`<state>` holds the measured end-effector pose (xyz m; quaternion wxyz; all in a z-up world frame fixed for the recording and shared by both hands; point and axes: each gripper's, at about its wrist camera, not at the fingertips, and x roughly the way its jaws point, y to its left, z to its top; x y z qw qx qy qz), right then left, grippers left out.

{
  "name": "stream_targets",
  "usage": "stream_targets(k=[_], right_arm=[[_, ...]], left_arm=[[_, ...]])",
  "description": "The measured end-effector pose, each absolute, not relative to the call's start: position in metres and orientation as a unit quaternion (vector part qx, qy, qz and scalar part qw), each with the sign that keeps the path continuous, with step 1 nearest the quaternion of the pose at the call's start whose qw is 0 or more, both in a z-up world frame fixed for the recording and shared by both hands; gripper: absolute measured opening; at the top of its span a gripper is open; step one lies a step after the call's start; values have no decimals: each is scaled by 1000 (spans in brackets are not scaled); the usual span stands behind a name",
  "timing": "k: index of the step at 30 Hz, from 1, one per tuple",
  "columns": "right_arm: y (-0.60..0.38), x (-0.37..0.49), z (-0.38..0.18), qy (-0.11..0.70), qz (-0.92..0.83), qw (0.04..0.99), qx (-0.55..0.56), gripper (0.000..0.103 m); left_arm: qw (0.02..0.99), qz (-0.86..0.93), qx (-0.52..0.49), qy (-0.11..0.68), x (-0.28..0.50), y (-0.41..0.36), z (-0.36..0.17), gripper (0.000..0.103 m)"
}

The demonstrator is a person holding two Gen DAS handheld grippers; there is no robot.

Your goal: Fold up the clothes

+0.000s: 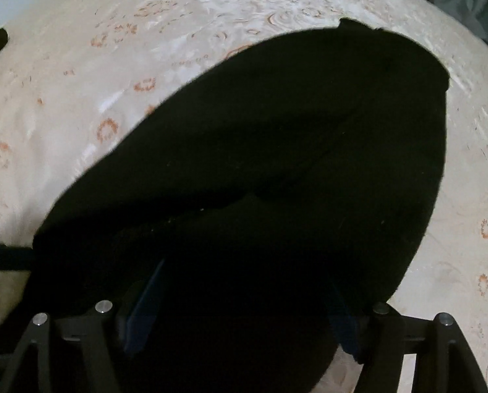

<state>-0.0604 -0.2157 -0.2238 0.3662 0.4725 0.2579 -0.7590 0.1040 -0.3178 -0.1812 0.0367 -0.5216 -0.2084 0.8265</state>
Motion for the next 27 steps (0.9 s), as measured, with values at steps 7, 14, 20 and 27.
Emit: stream_targets(k=[7,14,20,27], right_arm=[[-214,-68,-185,232,-787,359,445,83],[-225,-84,-237,231,-779,354,463,94],[-159,-20,-171,160,-817,433,345,75],[-90,143,-169,387,-758,495,176,81]], left_arm=[[92,842,-446,-288,126,-351,-149,86],[-6,808,-516,-283,118,-369,-180,86],[19,842,-450,-298,117,-377,-151,86],[59,854,-412,-311,91,-364,-142,86]])
